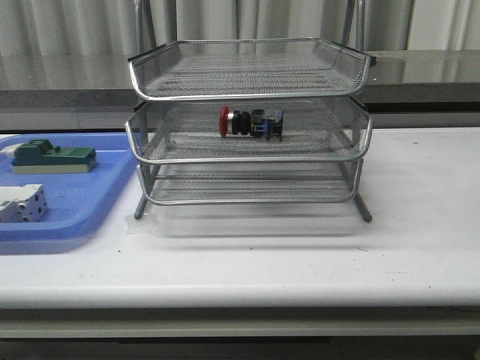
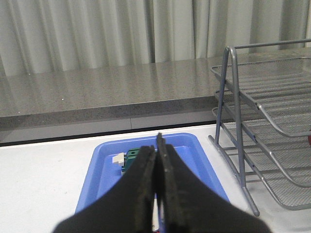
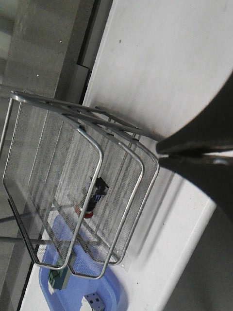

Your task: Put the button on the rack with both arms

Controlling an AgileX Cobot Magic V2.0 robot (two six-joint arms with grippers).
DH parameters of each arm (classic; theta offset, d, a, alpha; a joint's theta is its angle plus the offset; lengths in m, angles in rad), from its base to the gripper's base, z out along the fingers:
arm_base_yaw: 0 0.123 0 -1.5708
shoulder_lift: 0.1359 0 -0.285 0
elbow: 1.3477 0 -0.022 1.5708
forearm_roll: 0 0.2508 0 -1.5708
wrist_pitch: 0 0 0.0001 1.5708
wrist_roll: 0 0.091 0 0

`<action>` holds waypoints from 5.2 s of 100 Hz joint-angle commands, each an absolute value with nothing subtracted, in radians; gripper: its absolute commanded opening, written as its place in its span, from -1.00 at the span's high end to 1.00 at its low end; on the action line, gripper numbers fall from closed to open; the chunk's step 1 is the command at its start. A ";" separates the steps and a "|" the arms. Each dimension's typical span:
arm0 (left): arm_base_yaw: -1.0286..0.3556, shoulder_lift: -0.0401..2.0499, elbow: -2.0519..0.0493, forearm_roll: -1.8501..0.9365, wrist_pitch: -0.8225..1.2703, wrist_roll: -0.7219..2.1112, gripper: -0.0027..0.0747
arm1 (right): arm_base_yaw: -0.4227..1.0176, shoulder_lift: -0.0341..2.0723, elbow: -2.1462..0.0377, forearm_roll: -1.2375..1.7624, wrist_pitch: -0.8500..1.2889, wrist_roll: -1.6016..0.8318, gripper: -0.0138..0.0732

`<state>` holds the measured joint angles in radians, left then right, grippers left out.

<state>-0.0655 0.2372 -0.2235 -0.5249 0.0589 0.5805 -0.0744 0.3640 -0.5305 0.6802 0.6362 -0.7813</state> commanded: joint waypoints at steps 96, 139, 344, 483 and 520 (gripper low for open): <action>-0.063 0.245 -0.250 -0.538 -0.010 0.569 0.98 | -0.015 0.286 -0.481 0.435 0.480 -0.528 0.82; -0.063 0.245 -0.250 -0.538 -0.010 0.569 0.98 | 0.011 0.075 -0.169 0.023 0.110 0.025 0.82; -0.063 0.245 -0.250 -0.512 -0.010 0.569 0.98 | 0.010 -0.032 0.013 0.000 0.000 0.074 0.82; -0.061 -0.037 0.049 0.107 -0.094 -0.084 0.98 | 0.010 -0.032 0.013 0.000 0.000 0.074 0.82; -0.061 -0.037 0.049 0.107 -0.094 -0.084 0.98 | 0.010 -0.032 0.013 0.000 0.000 0.074 0.82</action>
<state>-0.0641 -0.0049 0.0015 0.1071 -0.0124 -0.0715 0.0101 -0.0102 0.0274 0.0115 0.0840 0.0732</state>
